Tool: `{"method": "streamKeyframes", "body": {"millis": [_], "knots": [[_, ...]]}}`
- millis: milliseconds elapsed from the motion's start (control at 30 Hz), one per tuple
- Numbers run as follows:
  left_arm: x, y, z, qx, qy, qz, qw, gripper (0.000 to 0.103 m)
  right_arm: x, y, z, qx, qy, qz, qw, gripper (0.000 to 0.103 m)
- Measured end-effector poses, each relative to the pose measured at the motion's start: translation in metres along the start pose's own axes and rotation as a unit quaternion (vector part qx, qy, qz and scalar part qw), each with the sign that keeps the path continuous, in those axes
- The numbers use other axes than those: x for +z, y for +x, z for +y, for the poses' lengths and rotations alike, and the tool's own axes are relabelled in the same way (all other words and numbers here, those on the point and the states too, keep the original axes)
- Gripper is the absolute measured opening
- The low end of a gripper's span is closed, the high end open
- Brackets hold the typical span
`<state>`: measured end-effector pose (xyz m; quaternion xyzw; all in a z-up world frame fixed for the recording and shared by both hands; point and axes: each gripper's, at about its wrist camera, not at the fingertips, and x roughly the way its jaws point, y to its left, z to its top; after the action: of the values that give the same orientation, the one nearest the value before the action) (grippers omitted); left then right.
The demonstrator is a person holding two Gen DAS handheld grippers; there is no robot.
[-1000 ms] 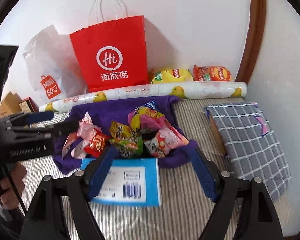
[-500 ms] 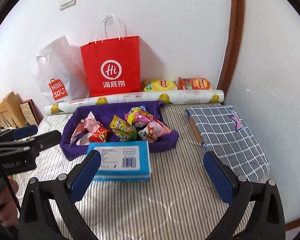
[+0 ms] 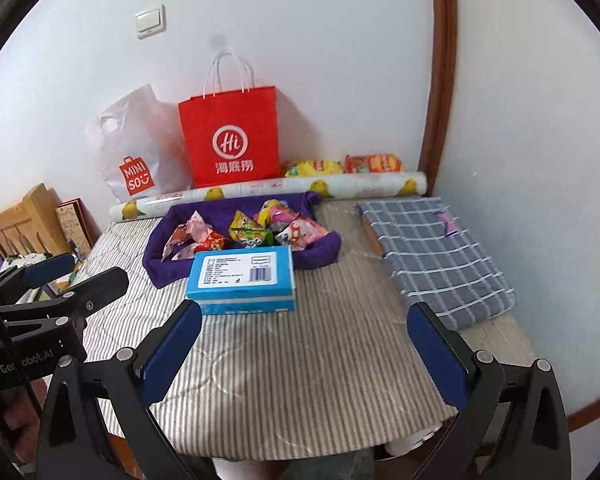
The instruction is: Organize snacks
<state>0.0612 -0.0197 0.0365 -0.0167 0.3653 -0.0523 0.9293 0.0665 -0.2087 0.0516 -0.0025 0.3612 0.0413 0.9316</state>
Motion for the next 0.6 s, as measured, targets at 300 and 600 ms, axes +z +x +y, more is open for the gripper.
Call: {"method": "streamKeyframes", "body": {"millis": [300, 600], "knots": [[-0.019, -0.033, -0.009, 0.039, -0.002, -0.024, 0.9989, 0.089, -0.022, -0.034, -0.004, 0.006, 0.009, -0.022, 1.000, 0.101], [-0.030, -0.054, -0.010, 0.053, -0.005, -0.038, 0.9979, 0.089, -0.036, -0.052, 0.003, 0.008, 0.001, -0.035, 0.999, 0.101]]}}
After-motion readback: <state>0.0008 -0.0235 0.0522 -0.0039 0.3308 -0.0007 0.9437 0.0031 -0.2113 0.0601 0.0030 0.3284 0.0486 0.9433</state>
